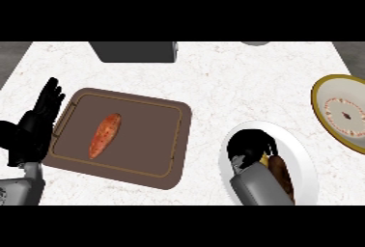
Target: Pick the squash from the plate and place it in the bowl
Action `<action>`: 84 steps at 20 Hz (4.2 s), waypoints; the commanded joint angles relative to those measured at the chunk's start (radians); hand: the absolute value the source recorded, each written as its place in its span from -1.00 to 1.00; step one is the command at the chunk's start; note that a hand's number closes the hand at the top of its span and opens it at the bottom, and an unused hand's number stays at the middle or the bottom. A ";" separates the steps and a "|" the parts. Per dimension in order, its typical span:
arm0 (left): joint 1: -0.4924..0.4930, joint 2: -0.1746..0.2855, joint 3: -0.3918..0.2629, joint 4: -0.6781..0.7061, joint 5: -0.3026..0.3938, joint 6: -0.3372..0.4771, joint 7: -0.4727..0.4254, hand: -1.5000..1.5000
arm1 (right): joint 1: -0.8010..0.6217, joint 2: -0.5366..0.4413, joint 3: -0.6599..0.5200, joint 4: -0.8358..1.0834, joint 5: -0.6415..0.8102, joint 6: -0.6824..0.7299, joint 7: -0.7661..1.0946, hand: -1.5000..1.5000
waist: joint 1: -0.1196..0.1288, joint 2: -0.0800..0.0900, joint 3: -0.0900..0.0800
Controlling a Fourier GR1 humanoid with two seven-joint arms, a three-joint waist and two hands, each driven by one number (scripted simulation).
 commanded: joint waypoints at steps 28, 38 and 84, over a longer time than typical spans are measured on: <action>-0.025 -0.031 0.044 0.015 -0.028 -0.040 0.003 0.00 | -0.316 -0.159 -0.447 -0.088 -0.050 -0.730 -0.245 1.00 | -0.012 -0.004 0.002; -0.018 -0.017 0.076 -0.011 -0.018 -0.072 0.022 0.00 | -0.328 -0.238 -0.565 -0.257 -0.065 -0.799 -0.206 1.00 | -0.002 0.002 0.003; 0.014 -0.068 0.111 -0.002 -0.056 -0.099 -0.012 0.00 | -0.299 -0.701 -1.453 0.810 -0.996 -1.015 -1.353 -1.00 | -0.008 0.004 0.005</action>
